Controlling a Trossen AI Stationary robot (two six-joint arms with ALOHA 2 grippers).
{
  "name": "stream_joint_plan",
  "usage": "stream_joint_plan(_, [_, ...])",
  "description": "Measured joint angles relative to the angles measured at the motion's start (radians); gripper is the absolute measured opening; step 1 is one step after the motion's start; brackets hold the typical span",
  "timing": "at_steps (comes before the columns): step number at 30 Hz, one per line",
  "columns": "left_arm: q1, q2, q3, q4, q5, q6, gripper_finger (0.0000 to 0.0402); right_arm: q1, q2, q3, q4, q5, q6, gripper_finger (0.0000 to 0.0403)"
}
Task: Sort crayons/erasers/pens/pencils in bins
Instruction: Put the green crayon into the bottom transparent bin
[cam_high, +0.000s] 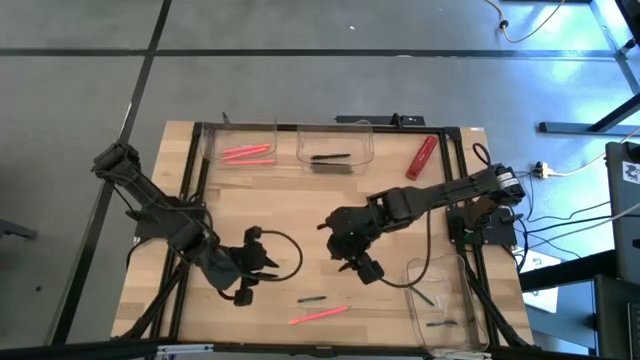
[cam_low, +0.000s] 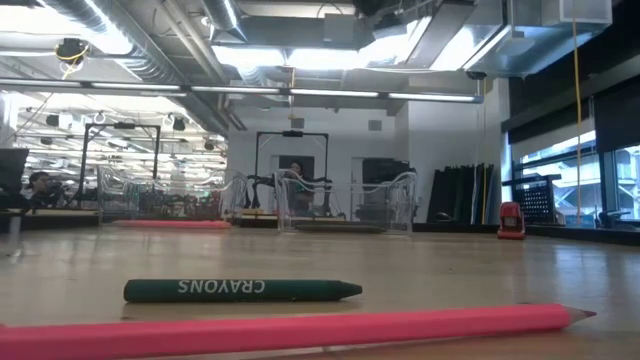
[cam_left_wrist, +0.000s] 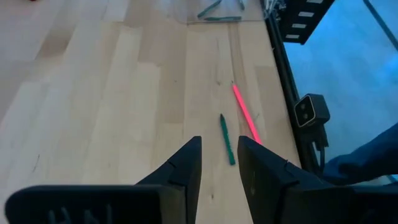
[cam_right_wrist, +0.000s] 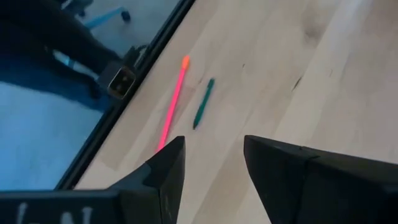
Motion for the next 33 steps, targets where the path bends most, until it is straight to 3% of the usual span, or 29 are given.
stream_joint_plan(3, [0.000, -0.001, 0.000, -0.004, 0.000, 0.008, 0.0096, -0.018, -0.001, -0.040, 0.103, 0.003, 0.037, 0.0167])
stream_joint_plan(7, [-0.012, -0.003, 0.000, -0.005, 0.001, 0.067, 0.0096, -0.022, -0.001, -0.122, 0.216, 0.109, 0.046, 0.0167])
stream_joint_plan(10, [-0.022, -0.003, 0.000, -0.005, 0.003, 0.088, 0.0096, -0.017, -0.001, -0.188, 0.322, 0.123, 0.078, 0.0167])
stream_joint_plan(16, [-0.035, -0.003, 0.000, -0.007, 0.003, 0.089, 0.0096, 0.047, -0.001, -0.347, 0.598, 0.125, 0.153, 0.0167])
stream_joint_plan(25, [-0.035, -0.003, 0.000, -0.007, 0.003, 0.089, 0.0096, 0.144, 0.003, -0.530, 0.825, 0.171, 0.156, 0.0167])
stream_joint_plan(29, [-0.035, -0.004, 0.000, -0.006, 0.003, 0.088, 0.0096, 0.153, 0.045, -0.515, 0.834, 0.218, 0.152, 0.0167])
stream_joint_plan(33, [-0.034, -0.004, 0.000, -0.007, 0.002, 0.078, 0.0096, 0.138, 0.108, -0.404, 0.757, 0.180, 0.149, 0.0167])
